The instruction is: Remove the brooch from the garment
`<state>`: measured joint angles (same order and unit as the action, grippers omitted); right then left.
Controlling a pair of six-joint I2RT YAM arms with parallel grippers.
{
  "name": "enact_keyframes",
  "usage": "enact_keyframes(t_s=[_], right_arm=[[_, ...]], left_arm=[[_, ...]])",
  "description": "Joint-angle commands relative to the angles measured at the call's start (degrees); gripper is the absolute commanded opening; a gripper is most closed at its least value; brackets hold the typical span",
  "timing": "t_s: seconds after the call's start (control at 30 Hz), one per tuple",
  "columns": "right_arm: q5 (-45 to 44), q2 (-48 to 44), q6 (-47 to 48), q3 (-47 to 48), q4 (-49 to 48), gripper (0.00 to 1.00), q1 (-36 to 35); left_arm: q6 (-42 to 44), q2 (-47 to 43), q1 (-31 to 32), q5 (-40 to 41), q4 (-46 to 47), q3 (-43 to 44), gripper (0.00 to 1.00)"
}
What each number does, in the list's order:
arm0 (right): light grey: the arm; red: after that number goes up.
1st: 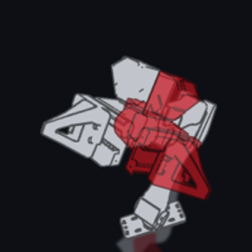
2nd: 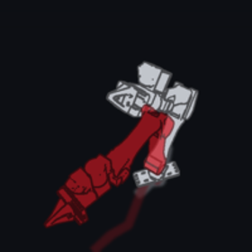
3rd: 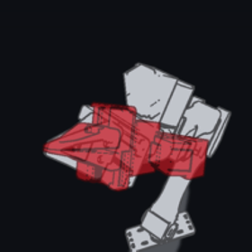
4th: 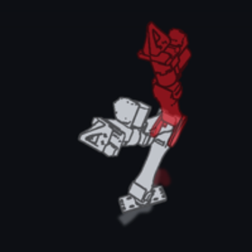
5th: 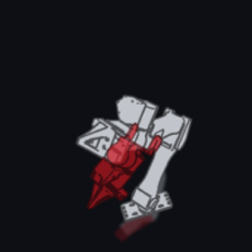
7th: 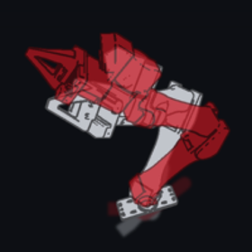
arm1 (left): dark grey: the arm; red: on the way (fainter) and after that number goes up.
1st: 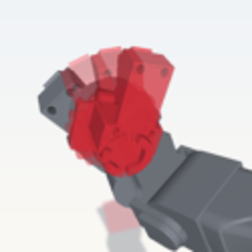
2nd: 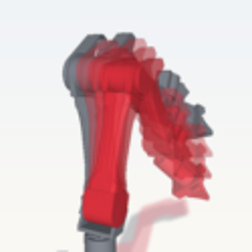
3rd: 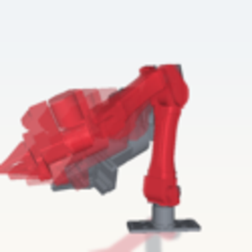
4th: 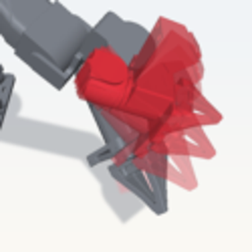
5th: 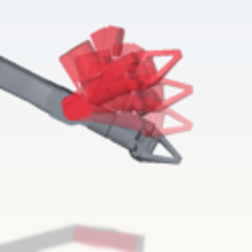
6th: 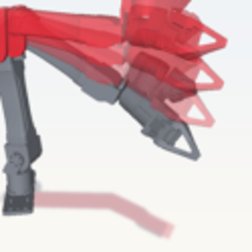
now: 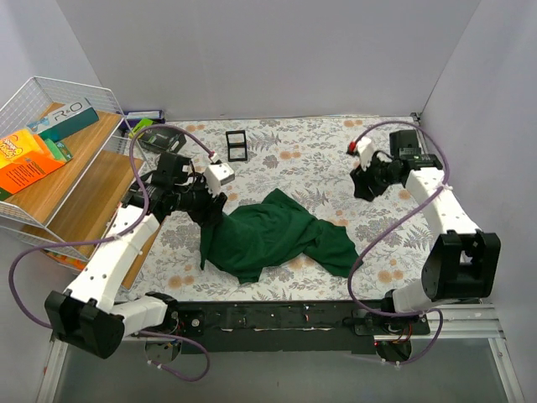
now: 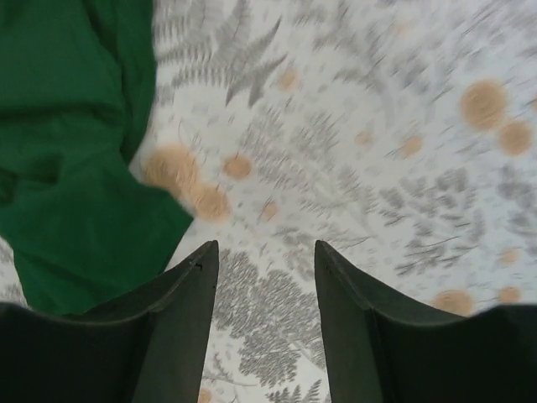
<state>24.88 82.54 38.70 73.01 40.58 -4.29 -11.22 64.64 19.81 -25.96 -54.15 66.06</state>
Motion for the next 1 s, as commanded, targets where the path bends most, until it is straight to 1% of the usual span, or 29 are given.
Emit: enact_keyframes(t_s=[0.0, 0.03, 0.07, 0.1, 0.17, 0.2, 0.23, 0.27, 0.3, 0.37, 0.4, 0.43, 0.47, 0.5, 0.6, 0.77, 0.9, 0.97], right_arm=[[-0.18, 2.36, 14.38, -11.2, 8.3, 0.58, 1.56], [-0.8, 2.27, 15.17, -13.23, 6.03, 0.59, 1.66], [-0.8, 2.79, 16.05, -15.68, 5.4, 0.6, 1.75], [-0.89, 3.5, 17.97, -16.06, 5.3, 0.62, 1.75], [0.94, 6.38, 18.69, -14.58, 6.96, 0.63, 1.75], [1.39, 7.36, 18.87, -14.3, 7.32, 0.64, 1.66], [1.74, 8.24, 19.22, -14.13, 7.76, 0.67, 1.66], [1.75, 9.64, 19.48, -14.13, 8.28, 0.68, 1.57], [1.57, 10.26, 19.57, -14.21, 8.38, 0.71, 1.66], [0.87, 11.32, 19.84, -14.56, 8.12, 0.72, 1.48], [0.52, 11.32, 20.19, -15.17, 8.29, 0.72, 1.57], [0.08, 11.24, 20.97, -15.44, 8.38, 0.73, 1.48], [-0.18, 11.15, 21.5, -15.88, 8.29, 0.73, 1.31], [-0.45, 11.06, 22.03, -16.58, 8.2, 0.73, 1.22], [-1.77, 10.97, 24.14, -17.55, 7.94, 0.73, 0.87], [-2.03, 12.2, 24.41, -18.26, 8.02, 0.72, 0.17], [-2.21, 12.82, 23.53, -18.43, 7.06, 0.71, -0.63], [-2.47, 13.17, 23.44, -18.35, 7.32, 0.71, -1.32]], left_arm=[[2.08, 2.15, -0.21, -2.25, -0.8, 4.42, 0.62], [0.6, 2.5, -0.3, -2.61, 0.61, 5.21, 0.67], [-0.37, 3.2, -0.21, -3.83, 2.1, 7.04, 0.71], [-1.6, 4.17, -0.21, -4.71, 4.99, 7.85, 0.75], [-5.46, 9.43, -0.3, -7.86, 7.29, 10.73, 0.75], [-7.04, 11.54, -0.21, -8.32, 10.09, 11.28, 0.74], [-8.8, 16.17, -0.04, -8.32, 11.77, 11.8, 0.74], [-12.56, 18.13, 0.05, -7.1, 13.61, 12.07, 0.74], [-13.99, 20.41, 0.14, -5.96, 17.2, 12.25, 0.74], [-15.67, 25.6, 0.14, -4.2, 19.6, 12.77, 0.75], [-16.19, 27.27, 0.14, -0.45, 21.0, 13.38, 0.75], [-16.55, 28.86, 0.05, 0.98, 21.02, 14.17, 0.75], [-16.64, 32.35, -0.21, 2.04, 20.49, 14.88, 0.73], [-16.38, 33.87, -0.47, 3.44, 19.88, 16.02, 0.71], [-15.85, 38.71, -1.53, 4.25, 19.08, 16.64, 0.68], [-13.83, 42.31, -1.71, 1.26, 21.45, 14.53, 0.66], [-11.55, 45.48, -1.71, -0.05, 20.84, 14.62, 0.6], [-9.35, 46.19, -1.71, -3.55, 19.79, 14.36, 0.58]])
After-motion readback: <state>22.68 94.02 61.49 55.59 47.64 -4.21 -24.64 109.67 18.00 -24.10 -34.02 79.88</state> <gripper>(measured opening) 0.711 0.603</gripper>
